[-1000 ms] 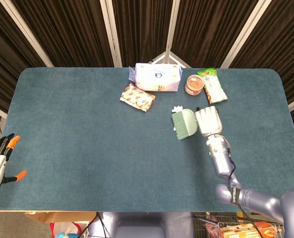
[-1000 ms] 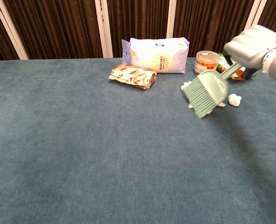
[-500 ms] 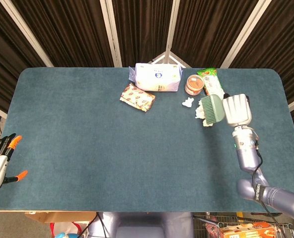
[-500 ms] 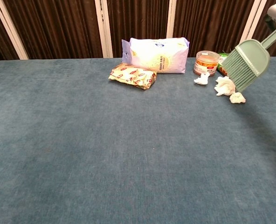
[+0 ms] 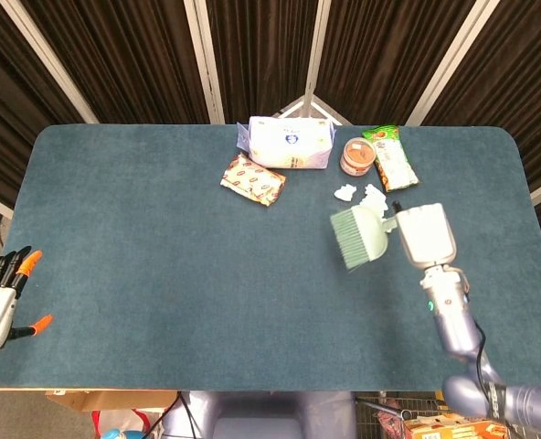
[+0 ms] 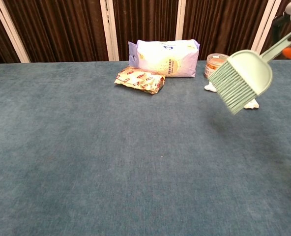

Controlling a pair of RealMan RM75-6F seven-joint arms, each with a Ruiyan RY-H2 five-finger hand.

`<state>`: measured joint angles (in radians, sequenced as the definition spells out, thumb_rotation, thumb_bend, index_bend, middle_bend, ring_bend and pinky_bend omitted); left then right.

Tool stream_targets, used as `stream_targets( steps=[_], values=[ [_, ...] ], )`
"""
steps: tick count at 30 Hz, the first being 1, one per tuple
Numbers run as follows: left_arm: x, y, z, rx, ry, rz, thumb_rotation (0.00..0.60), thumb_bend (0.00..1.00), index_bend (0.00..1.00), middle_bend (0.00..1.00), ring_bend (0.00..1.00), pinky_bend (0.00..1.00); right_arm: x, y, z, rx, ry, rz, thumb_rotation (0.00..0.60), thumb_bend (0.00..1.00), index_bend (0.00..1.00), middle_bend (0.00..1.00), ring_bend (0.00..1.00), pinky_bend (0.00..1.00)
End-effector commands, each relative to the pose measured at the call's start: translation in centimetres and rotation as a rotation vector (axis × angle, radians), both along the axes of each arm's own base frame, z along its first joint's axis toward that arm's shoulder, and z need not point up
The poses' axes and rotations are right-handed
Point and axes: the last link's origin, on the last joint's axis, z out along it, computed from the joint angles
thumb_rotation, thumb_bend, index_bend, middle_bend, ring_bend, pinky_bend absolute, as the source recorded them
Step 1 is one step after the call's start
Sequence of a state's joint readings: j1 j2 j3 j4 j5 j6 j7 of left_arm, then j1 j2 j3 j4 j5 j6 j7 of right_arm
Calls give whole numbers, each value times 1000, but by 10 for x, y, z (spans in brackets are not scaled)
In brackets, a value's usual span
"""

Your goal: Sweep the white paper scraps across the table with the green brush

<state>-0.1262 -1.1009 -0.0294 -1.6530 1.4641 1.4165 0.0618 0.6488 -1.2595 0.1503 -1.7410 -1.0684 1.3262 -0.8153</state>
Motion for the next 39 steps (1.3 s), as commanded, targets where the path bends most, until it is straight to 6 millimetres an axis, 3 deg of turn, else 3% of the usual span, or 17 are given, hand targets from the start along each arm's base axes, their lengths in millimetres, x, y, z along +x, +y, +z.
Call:
stream_targets(
  steps=[1, 10, 13, 16, 18, 21, 24, 32, 35, 39],
  values=[
    [1, -1, -1, 1, 3, -5, 600, 0, 0, 0, 0, 0, 4, 23, -19, 60, -81, -15, 600, 597, 905, 979, 999, 937],
    [0, -2, -1, 4, 12, 0, 600, 0, 0, 0, 0, 0, 14, 46, -71, 166, -174, -69, 600, 597, 905, 979, 1000, 937],
    [0, -2, -1, 8, 12, -1, 600, 0, 0, 0, 0, 0, 13, 49, -86, 173, -176, -90, 600, 597, 852, 979, 1000, 937],
    [-1, -2, -1, 9, 13, -1, 600, 0, 0, 0, 0, 0, 9, 52, -98, 186, -154, -100, 600, 557, 651, 979, 991, 933],
    [-1, -2, -1, 9, 13, 1, 600, 0, 0, 0, 0, 0, 3, 54, -105, 190, -101, -108, 600, 450, 418, 978, 966, 912],
    [-2, -2, 0, 9, 12, 3, 600, 0, 0, 0, 0, 0, -4, 56, -109, 188, -36, -134, 600, 376, 184, 970, 948, 892],
    [-2, -2, 0, 9, 11, 5, 600, 0, 0, 0, 0, 0, -10, 54, -105, 169, 7, -155, 600, 350, 19, 946, 935, 875],
    [-2, -2, 0, 8, 14, 4, 600, 0, 0, 0, 0, 0, -35, 51, -76, 104, 97, -199, 600, 345, 0, 891, 888, 828],
    [-2, -2, 1, 11, 16, 3, 600, 0, 0, 0, 0, 0, -48, 53, -56, 70, 105, -195, 600, 345, 0, 724, 736, 689],
    [-2, -2, 1, 11, 21, 2, 600, 0, 0, 0, 0, 0, -70, 64, -23, 25, 67, -172, 600, 345, 0, 399, 369, 307]
  ],
)
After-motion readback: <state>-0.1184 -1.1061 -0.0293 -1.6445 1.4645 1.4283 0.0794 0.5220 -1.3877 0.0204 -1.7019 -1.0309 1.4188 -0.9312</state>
